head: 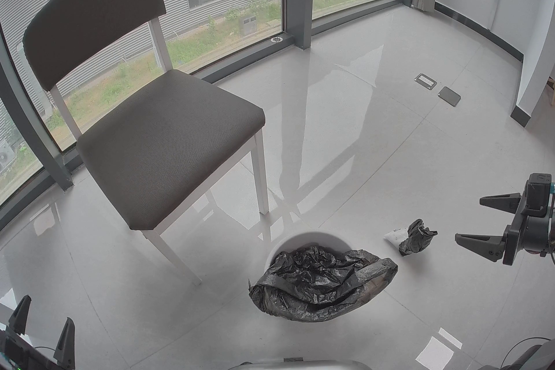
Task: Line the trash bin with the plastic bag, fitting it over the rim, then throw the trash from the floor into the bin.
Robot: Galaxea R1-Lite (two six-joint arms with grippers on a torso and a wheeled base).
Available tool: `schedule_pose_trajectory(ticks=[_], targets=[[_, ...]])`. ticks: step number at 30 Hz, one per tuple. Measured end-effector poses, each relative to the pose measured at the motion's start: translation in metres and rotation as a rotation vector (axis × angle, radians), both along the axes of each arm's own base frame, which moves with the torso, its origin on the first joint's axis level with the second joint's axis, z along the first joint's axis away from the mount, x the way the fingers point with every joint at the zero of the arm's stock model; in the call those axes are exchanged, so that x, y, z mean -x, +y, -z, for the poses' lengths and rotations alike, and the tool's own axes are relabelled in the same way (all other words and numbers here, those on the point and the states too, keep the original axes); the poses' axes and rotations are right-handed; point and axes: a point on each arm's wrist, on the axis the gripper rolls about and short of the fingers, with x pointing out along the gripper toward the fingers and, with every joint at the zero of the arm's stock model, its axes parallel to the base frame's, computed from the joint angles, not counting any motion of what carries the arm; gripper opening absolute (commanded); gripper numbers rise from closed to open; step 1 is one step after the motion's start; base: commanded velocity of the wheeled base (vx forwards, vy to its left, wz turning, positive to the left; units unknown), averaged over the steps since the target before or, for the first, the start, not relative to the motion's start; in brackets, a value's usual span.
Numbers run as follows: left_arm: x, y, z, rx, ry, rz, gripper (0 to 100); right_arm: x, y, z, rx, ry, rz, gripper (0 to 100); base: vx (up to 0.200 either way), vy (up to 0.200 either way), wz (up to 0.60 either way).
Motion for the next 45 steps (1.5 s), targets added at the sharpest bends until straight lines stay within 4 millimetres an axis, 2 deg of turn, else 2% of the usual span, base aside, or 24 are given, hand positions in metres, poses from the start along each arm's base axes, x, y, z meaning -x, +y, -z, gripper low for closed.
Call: schedule_pose_trajectory(ticks=[5,10,20,28,36,39,45], targets=[[0.0,0.0,0.0,0.0,-0.003,0.0,100,0.0,0.001,0.005,0.037,0.02,0.068,100,0.0,0.0,0.0],[0.0,0.0,0.0,0.0,-0.004,0.0,100,0.001,0.009,0.009,-0.018,0.079,0.067,100,0.0,0.0,0.0],[0.0,0.0,0.0,0.0,-0.004,0.0,100,0.0,0.023,0.018,-0.114,0.176,-0.123,100,0.0,0.0,0.0],[0.0,0.0,0.0,-0.001,-0.004,0.004,100,-0.022,0.041,0.035,-0.153,0.345,-0.124,100,0.0,0.0,0.0],[0.0,-0.001,0.0,-0.014,-0.004,0.039,100,-0.058,0.073,0.063,-0.08,0.431,-0.114,100,0.0,0.0,0.0],[0.0,-0.001,0.001,-0.029,0.001,0.061,100,-0.064,0.081,0.072,-0.037,0.433,-0.144,100,0.0,0.0,0.0],[0.0,-0.002,0.002,-0.03,0.009,0.071,100,-0.075,0.075,0.087,0.09,0.386,-0.207,100,0.0,0.0,0.0]])
